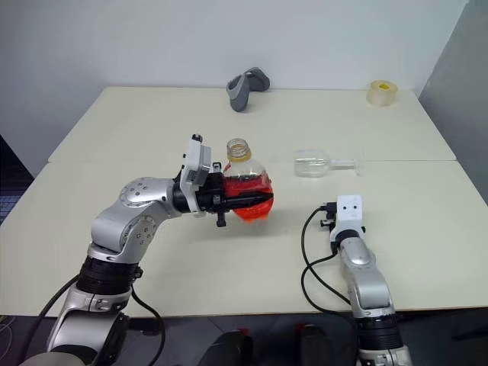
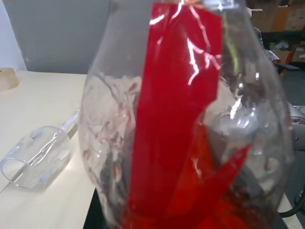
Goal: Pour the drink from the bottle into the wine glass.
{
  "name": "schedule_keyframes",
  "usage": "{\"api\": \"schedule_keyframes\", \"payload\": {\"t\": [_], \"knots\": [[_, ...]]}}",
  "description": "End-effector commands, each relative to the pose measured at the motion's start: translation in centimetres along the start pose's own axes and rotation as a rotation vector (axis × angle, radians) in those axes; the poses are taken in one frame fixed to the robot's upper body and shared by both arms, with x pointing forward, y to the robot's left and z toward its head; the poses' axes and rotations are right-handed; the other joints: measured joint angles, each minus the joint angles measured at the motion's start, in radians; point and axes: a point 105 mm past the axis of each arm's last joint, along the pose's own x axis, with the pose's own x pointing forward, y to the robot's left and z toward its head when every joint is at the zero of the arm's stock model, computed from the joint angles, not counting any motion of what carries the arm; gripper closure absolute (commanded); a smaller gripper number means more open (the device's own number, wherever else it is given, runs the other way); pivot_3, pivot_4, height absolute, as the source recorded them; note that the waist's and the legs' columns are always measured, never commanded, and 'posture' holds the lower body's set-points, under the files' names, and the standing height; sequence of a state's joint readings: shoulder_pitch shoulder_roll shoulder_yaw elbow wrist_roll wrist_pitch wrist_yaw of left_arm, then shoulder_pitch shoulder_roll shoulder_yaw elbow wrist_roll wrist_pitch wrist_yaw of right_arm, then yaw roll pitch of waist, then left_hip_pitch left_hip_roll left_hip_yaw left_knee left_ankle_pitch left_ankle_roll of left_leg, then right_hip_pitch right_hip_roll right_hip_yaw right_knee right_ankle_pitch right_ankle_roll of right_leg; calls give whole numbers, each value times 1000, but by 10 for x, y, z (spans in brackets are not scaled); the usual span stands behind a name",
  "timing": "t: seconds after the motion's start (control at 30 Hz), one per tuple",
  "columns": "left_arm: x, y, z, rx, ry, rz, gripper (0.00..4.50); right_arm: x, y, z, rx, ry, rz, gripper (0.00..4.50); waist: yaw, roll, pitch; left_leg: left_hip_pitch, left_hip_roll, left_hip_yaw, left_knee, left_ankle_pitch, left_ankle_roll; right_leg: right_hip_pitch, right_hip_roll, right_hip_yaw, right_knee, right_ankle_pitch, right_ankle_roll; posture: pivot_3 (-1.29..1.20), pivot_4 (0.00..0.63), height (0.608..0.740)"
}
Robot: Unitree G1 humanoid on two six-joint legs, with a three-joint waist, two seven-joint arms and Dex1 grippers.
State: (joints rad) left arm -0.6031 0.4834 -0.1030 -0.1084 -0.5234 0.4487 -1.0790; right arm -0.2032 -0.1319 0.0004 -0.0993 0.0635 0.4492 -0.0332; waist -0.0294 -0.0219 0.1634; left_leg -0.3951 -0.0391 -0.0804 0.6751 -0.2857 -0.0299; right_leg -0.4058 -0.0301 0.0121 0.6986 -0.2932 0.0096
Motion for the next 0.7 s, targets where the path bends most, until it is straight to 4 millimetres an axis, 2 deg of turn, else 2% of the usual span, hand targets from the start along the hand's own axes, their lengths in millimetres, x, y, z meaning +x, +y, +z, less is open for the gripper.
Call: {"api": "schedule_keyframes", "payload": {"t": [0.03,0.17,0.2,0.33,0.47,0.57,0.7], "knots": [[-1,1,15,61,-30,6,3345,-4,1,-7,15,28,32,1584,-1,0,0,0,0,0,0,0,0,0,0,0,0,0,0,0,150,740],[-2,4,15,63,-33,18,3346,-9,2,4,29,11,56,190,-2,0,0,0,0,0,0,0,0,0,0,0,0,0,0,0,150,740],[-2,5,16,62,-34,26,3346,-11,1,9,39,5,60,0,-2,0,0,0,0,0,0,0,0,0,0,0,0,0,0,0,150,740],[-7,13,18,71,-36,68,3346,-24,6,38,49,-50,147,0,-3,1,0,0,0,0,-1,-1,2,0,0,0,0,0,0,0,150,740],[-24,45,23,92,-40,271,3346,-67,57,98,47,-220,610,0,-3,1,1,0,0,-1,-1,-1,2,0,0,0,0,0,0,0,150,740],[-39,66,24,115,-31,418,3346,-83,75,123,-2,-290,825,0,-4,1,1,1,1,-1,-1,-2,3,0,1,-1,0,0,0,0,150,740],[-67,99,19,156,8,669,3347,-91,95,142,-6,-321,1052,0,-2,1,1,0,0,-2,0,-2,3,0,1,-1,-1,0,0,0,150,740]]}}
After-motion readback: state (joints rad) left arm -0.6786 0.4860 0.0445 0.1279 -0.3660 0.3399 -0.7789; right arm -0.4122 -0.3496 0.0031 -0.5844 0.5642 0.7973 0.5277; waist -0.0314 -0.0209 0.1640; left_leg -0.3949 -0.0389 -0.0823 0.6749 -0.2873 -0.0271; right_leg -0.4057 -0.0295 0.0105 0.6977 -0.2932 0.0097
